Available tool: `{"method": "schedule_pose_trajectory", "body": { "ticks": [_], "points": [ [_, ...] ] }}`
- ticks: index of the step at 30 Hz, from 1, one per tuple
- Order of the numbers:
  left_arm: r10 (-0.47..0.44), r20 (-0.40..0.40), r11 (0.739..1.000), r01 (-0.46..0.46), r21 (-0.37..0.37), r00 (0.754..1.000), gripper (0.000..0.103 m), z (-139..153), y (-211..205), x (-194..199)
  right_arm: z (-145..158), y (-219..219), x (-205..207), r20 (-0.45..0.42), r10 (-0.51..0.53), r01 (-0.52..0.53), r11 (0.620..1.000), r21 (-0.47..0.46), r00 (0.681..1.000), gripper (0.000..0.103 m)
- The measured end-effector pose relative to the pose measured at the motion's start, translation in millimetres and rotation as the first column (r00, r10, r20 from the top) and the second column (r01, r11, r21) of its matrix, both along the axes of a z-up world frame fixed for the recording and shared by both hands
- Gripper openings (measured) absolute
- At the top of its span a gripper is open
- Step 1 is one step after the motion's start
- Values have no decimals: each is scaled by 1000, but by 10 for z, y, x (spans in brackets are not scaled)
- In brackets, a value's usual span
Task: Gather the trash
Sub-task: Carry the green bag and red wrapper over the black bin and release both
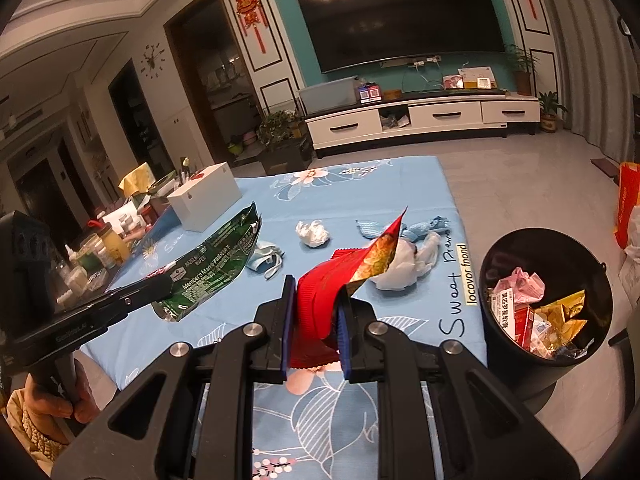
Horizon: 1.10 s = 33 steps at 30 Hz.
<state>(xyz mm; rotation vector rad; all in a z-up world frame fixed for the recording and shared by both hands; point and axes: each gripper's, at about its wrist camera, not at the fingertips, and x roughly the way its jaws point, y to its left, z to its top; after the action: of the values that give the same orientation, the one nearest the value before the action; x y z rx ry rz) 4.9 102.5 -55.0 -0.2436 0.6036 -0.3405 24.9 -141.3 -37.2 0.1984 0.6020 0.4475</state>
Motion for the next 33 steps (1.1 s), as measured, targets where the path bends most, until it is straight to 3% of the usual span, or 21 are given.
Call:
{"method": "schedule_pose_trajectory", "body": {
  "ticks": [18, 33],
  "points": [
    [-142, -10, 990, 142, 27, 990, 6, 79, -663, 336, -138, -728, 29, -1, -158, 158, 984, 77, 987, 19],
    [-311, -48, 944, 314, 99, 949, 6, 23, -1597, 806, -416, -1566, 20, -50, -363, 366, 923, 119, 931, 19]
  ]
}}
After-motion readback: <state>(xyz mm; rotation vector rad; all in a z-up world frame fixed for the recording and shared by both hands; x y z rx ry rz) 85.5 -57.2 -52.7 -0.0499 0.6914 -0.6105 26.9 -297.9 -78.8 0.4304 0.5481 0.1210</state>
